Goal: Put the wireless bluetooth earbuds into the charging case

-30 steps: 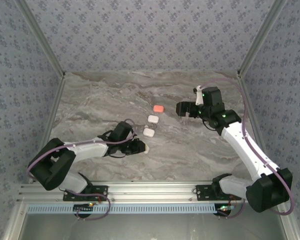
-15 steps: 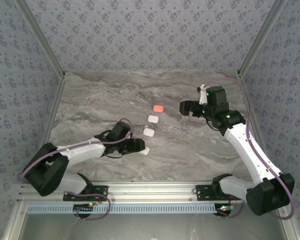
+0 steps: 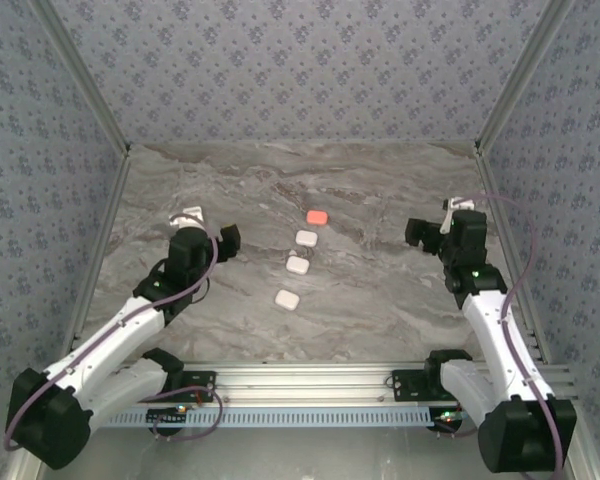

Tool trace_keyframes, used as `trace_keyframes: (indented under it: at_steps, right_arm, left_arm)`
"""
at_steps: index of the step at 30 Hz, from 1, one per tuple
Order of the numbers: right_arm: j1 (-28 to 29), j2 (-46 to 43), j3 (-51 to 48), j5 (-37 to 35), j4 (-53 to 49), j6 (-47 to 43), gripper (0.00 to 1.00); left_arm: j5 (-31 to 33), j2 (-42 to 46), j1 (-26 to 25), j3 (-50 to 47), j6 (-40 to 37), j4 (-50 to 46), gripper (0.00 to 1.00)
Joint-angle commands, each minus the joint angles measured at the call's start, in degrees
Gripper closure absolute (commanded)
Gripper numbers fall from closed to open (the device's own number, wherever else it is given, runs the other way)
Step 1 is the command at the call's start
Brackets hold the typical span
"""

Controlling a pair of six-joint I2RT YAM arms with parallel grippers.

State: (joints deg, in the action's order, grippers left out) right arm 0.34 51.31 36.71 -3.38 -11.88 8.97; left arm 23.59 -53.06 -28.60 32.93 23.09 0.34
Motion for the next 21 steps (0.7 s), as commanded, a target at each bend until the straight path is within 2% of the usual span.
trace_keyframes:
  at_steps: [1, 4, 7, 12, 14, 17, 21]
  right_arm:
    - [-2.9, 0.8, -5.6, -2.3, 13.3, -2.1, 0.00]
    - [-4.9, 4.5, -11.6, -0.5, 23.9, -3.6, 0.00]
    - [-5.7, 8.6, -16.7, 1.6, 34.9, -4.7, 0.00]
    - [-5.8, 16.8, -20.3, 6.5, 48.7, -7.6, 0.00]
    - [-5.8, 19.9, -21.0, 8.1, 54.2, -8.5, 0.00]
    - [-6.0, 23.7, -20.7, 10.5, 59.2, -9.1, 0.00]
    - [-6.4, 30.1, -18.5, 15.8, 61.1, -10.5, 0.00]
  left_arm:
    - [5.5, -2.0, 3.8, -1.8, -14.8, 10.5, 0.06]
    - [4.8, -5.2, 8.4, -1.9, -15.0, 11.7, 0.06]
    - [5.0, -9.3, 11.5, -4.5, -17.4, 17.5, 0.05]
    - [3.5, -16.5, 14.2, -6.5, -22.4, 24.0, 0.05]
    - [0.0, -18.6, 15.6, -7.9, -22.8, 27.4, 0.05]
    - [-3.3, -22.6, 17.0, -10.7, -23.7, 35.4, 0.05]
    - [-6.3, -25.2, 17.6, -12.2, -29.2, 43.0, 0.05]
